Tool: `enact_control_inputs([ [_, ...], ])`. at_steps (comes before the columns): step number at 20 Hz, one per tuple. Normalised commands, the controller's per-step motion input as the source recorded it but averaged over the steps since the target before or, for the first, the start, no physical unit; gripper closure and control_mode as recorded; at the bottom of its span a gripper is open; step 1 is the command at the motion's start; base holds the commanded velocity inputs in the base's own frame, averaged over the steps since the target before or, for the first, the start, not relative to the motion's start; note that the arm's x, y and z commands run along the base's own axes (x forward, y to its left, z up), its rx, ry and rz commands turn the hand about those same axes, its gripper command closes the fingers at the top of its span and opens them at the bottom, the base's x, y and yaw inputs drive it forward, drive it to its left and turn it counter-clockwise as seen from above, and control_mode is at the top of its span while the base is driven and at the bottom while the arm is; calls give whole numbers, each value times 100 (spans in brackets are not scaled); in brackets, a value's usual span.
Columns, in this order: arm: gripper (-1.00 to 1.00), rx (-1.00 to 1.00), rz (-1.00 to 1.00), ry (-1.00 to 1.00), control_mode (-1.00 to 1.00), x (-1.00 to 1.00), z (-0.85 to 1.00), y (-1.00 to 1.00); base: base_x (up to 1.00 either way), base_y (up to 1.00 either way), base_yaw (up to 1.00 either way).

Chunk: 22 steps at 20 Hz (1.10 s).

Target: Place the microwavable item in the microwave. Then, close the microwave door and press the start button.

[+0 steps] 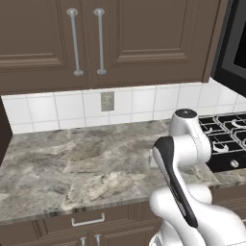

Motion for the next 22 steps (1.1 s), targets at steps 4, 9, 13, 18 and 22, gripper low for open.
enact_control_inputs([
  [4,100,0,0,0,100,0,0,0,-98,-10,-4],
  [9,100,0,0,0,100,0,0,0,-100,-48,-15],
  [13,100,0,0,0,100,0,0,0,-96,-81,-16],
  [18,100,0,0,0,100,0,0,0,-51,-98,-9],
  [22,100,0,0,0,100,0,0,0,-6,-96,0],
])
